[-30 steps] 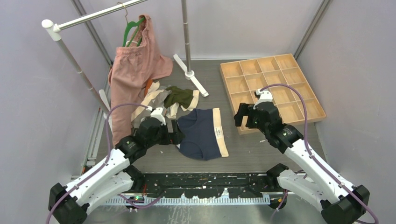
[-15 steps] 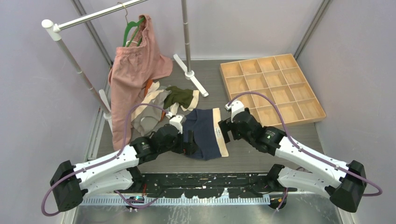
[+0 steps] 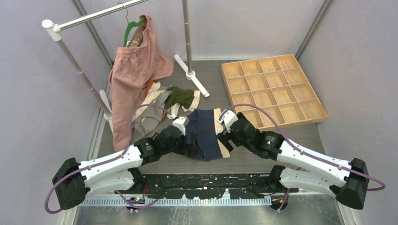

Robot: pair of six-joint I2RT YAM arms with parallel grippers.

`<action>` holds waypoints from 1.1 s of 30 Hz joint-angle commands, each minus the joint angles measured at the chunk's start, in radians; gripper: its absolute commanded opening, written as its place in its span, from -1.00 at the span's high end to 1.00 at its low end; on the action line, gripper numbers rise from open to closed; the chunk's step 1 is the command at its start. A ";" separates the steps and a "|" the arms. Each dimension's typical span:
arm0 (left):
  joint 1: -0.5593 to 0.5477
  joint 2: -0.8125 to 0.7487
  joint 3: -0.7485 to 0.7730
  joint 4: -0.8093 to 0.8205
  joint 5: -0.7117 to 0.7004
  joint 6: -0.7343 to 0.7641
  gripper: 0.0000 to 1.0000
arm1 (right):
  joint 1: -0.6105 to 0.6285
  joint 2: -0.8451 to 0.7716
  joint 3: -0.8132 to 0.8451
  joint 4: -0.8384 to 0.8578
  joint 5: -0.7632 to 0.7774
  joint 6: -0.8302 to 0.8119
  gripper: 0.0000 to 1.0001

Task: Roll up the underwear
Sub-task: Flatten out the underwear at the center of the board.

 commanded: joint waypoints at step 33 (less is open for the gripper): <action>-0.005 0.016 -0.032 0.032 -0.007 0.053 -0.86 | 0.361 0.090 -0.134 0.034 -0.112 -0.353 -0.95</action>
